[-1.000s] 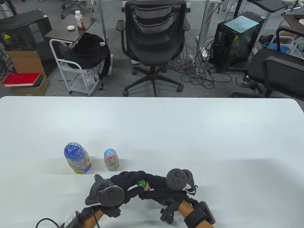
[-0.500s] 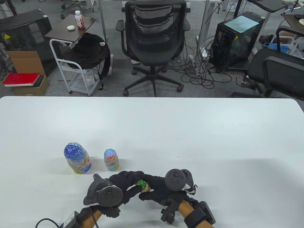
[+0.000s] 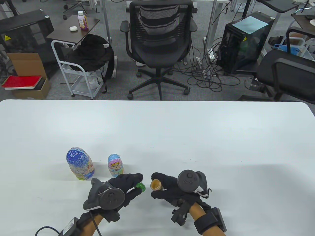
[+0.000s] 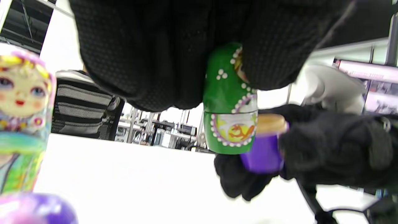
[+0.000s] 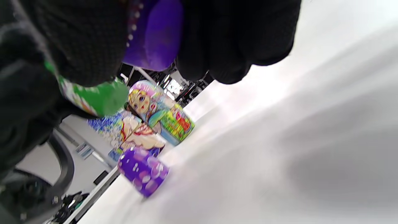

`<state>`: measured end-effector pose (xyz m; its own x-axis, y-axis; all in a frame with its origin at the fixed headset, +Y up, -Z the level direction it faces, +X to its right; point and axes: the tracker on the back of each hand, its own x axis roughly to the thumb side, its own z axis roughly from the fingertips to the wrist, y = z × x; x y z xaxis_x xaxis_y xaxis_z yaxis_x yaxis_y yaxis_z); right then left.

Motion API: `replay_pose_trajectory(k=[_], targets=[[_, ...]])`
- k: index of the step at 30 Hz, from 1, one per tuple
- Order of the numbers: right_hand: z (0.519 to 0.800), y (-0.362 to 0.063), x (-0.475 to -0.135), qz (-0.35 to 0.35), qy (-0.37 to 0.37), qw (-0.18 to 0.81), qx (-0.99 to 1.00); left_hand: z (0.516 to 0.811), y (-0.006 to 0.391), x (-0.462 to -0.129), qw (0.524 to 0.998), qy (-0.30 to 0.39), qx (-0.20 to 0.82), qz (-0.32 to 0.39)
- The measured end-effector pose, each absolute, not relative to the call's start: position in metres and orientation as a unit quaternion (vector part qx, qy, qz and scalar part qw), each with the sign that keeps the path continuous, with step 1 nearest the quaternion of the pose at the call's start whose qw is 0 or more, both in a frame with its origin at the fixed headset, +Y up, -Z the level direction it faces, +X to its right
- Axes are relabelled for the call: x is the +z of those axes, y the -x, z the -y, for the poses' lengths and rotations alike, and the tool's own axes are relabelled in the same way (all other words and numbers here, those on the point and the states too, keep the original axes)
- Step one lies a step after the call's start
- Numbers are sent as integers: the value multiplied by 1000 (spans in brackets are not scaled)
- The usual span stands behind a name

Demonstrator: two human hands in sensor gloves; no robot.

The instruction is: Separate nested Russian dolls into individual dolls

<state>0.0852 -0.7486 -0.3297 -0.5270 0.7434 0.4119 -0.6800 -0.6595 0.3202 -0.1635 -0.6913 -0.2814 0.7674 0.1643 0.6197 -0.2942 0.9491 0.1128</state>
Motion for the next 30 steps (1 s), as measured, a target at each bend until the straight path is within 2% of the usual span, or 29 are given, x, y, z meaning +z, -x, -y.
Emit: replay_pose_trajectory(k=[7, 30], targets=[[742, -104, -334, -32, -229, 486, 843, 703, 146, -286, 938, -74, 72, 332], [741, -99, -331, -20, -243, 492, 836, 734, 120, -288, 932, -20, 3, 363]])
